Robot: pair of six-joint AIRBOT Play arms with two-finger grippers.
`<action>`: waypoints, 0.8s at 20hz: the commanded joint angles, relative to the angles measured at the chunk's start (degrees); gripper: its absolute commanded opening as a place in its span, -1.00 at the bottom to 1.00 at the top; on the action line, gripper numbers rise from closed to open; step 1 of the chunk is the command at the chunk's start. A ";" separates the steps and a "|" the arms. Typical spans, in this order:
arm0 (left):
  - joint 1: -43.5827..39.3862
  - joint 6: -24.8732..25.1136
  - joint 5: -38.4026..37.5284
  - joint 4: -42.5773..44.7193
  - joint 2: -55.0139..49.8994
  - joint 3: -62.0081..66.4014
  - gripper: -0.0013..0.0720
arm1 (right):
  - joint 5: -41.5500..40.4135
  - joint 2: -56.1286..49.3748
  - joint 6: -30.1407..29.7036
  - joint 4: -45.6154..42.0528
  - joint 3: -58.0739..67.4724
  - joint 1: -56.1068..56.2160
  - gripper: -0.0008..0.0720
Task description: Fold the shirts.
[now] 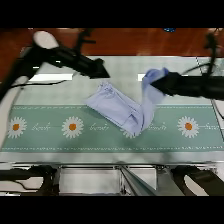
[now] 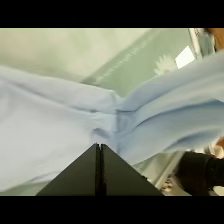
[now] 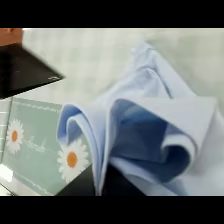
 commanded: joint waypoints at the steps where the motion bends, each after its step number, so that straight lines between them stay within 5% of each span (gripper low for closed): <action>1: 11.02 3.78 1.14 3.82 15.67 -14.99 -0.92 | -10.82 -19.23 -3.15 6.14 8.15 10.88 -0.93; 9: 18.71 6.32 5.07 3.98 33.68 -41.94 -0.92 | -10.29 -47.17 -5.57 14.10 27.58 17.33 -0.93; 10: 18.73 6.49 5.68 3.63 33.66 -42.91 -0.92 | -10.47 -48.13 -5.55 14.08 28.24 17.55 -0.74; 11: 18.71 6.47 6.99 3.45 33.66 -43.80 -0.92 | -10.58 -48.52 -5.14 14.05 28.30 17.62 -0.04; 12: 18.71 6.49 8.17 3.48 33.62 -44.48 -0.92 | -9.77 -48.46 -5.20 13.66 28.30 17.57 0.16; 16: 20.02 6.49 12.09 3.76 33.14 -44.68 -0.92 | 6.23 -43.28 -5.46 12.13 28.28 11.63 0.15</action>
